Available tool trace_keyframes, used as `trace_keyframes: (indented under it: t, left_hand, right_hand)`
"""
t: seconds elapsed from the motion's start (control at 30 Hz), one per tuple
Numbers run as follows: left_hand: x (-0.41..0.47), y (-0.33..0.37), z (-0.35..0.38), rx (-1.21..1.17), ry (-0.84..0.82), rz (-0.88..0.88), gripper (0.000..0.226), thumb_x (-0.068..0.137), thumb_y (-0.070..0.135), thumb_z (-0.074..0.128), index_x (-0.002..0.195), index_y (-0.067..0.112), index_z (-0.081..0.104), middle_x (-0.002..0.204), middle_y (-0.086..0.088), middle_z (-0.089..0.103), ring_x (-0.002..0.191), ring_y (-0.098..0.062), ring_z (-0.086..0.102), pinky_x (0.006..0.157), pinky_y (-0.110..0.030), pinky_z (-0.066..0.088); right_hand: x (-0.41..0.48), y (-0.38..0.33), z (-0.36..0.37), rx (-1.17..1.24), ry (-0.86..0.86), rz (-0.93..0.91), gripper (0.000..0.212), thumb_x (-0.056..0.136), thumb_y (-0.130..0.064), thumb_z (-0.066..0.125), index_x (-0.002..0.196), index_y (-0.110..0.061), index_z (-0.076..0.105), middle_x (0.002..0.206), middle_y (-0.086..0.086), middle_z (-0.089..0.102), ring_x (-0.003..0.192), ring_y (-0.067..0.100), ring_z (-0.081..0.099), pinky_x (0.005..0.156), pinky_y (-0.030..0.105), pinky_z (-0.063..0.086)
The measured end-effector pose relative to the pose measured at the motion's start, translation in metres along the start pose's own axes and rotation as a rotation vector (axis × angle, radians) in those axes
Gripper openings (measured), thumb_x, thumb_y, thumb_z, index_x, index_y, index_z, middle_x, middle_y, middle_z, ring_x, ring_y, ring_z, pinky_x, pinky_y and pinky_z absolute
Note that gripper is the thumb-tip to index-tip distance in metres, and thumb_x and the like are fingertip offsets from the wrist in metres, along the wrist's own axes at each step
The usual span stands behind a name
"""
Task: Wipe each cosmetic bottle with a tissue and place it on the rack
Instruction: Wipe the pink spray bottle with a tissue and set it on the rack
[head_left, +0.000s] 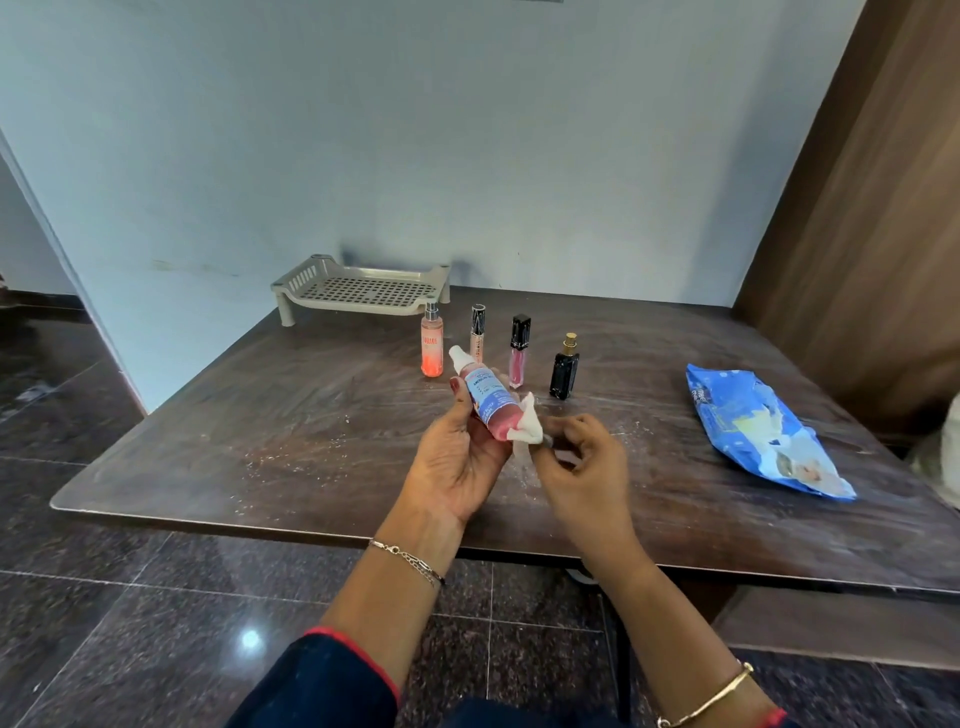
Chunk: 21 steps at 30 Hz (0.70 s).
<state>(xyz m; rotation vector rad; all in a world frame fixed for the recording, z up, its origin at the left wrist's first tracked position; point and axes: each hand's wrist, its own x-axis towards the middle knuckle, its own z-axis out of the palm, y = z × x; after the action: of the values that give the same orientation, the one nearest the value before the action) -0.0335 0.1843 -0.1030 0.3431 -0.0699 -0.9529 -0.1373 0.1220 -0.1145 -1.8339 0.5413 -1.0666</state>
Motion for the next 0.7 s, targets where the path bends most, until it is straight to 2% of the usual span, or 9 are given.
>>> trace_keyframes:
  t: [0.1,0.17,0.23,0.3,0.37,0.43,0.5,0.6,0.7]
  left_hand:
    - [-0.002,0.001,0.001,0.003,-0.01,0.01,0.034,0.099,0.023,0.041,0.119,-0.001,0.055,0.094,-0.018,0.068,0.073,-0.024,0.071,0.059,-0.038,0.06]
    - [-0.003,0.0,0.0,0.03,-0.02,0.009,0.038,0.098,0.027,0.041,0.124,0.002,0.053,0.097,-0.015,0.068,0.08,-0.023,0.067,0.08,-0.042,0.058]
    - [-0.002,0.0,-0.001,0.034,0.003,0.019,0.04,0.097,0.034,0.04,0.123,0.006,0.053,0.091,-0.012,0.067,0.081,-0.021,0.062,0.096,-0.038,0.045]
    - [-0.003,-0.001,0.003,0.023,0.026,0.044,0.038,0.09,0.04,0.05,0.111,0.008,0.055,0.078,-0.01,0.063,0.074,-0.018,0.059,0.098,-0.035,0.043]
    - [-0.003,-0.004,0.007,0.047,0.038,0.071,0.035,0.08,0.038,0.06,0.097,0.009,0.056,0.07,-0.005,0.059,0.065,-0.014,0.059,0.09,-0.035,0.05]
    - [-0.004,-0.008,0.01,0.101,0.061,0.092,0.028,0.087,0.037,0.057,0.09,0.01,0.056,0.062,-0.002,0.058,0.056,-0.013,0.062,0.073,-0.037,0.059]
    - [-0.004,-0.012,0.011,0.148,0.068,0.099,0.027,0.093,0.037,0.05,0.092,0.011,0.056,0.063,-0.003,0.058,0.055,-0.013,0.064,0.065,-0.039,0.06]
    - [-0.002,-0.015,0.01,0.196,0.025,0.126,0.022,0.09,0.037,0.053,0.096,0.016,0.057,0.078,-0.002,0.05,0.069,-0.013,0.061,0.072,-0.042,0.059]
    - [-0.001,-0.015,0.009,0.244,0.004,0.151,0.018,0.093,0.033,0.05,0.1,0.017,0.058,0.082,-0.001,0.051,0.078,-0.017,0.059,0.081,-0.047,0.056]
  right_hand:
    - [-0.006,-0.008,0.0,0.389,-0.076,0.372,0.01,0.084,-0.003,0.066,0.085,-0.011,0.072,0.081,0.007,0.072,0.073,0.009,0.064,0.069,0.022,0.053]
    - [-0.004,-0.011,0.0,0.545,-0.053,0.542,0.01,0.086,-0.002,0.063,0.085,-0.009,0.07,0.081,0.006,0.071,0.073,0.009,0.065,0.065,0.021,0.053]
    - [0.0,-0.014,0.0,0.639,-0.02,0.642,0.011,0.087,0.001,0.06,0.086,-0.008,0.066,0.08,0.006,0.069,0.07,0.011,0.064,0.06,0.021,0.053]
    - [0.002,-0.016,0.002,0.679,-0.024,0.68,0.01,0.086,0.001,0.06,0.089,-0.008,0.065,0.081,0.007,0.07,0.068,0.011,0.064,0.058,0.022,0.054]
    - [0.0,-0.018,0.003,0.672,-0.031,0.69,0.009,0.085,0.0,0.064,0.09,-0.007,0.066,0.079,0.006,0.07,0.065,0.009,0.064,0.058,0.022,0.055]
    - [-0.004,-0.019,0.005,0.645,-0.019,0.675,0.008,0.083,-0.001,0.067,0.087,-0.007,0.067,0.076,0.003,0.07,0.062,0.007,0.062,0.06,0.022,0.055]
    - [-0.008,-0.018,0.008,0.616,0.012,0.64,0.009,0.082,0.001,0.068,0.081,-0.008,0.068,0.07,0.0,0.068,0.062,0.006,0.061,0.059,0.02,0.054]
    - [-0.011,-0.017,0.009,0.609,0.056,0.626,0.012,0.081,0.002,0.068,0.076,-0.008,0.067,0.068,0.002,0.066,0.062,0.008,0.061,0.061,0.019,0.055]
    - [-0.01,-0.018,0.005,0.657,0.08,0.633,0.016,0.08,0.002,0.068,0.07,-0.008,0.063,0.067,0.003,0.064,0.058,0.008,0.059,0.061,0.018,0.055]
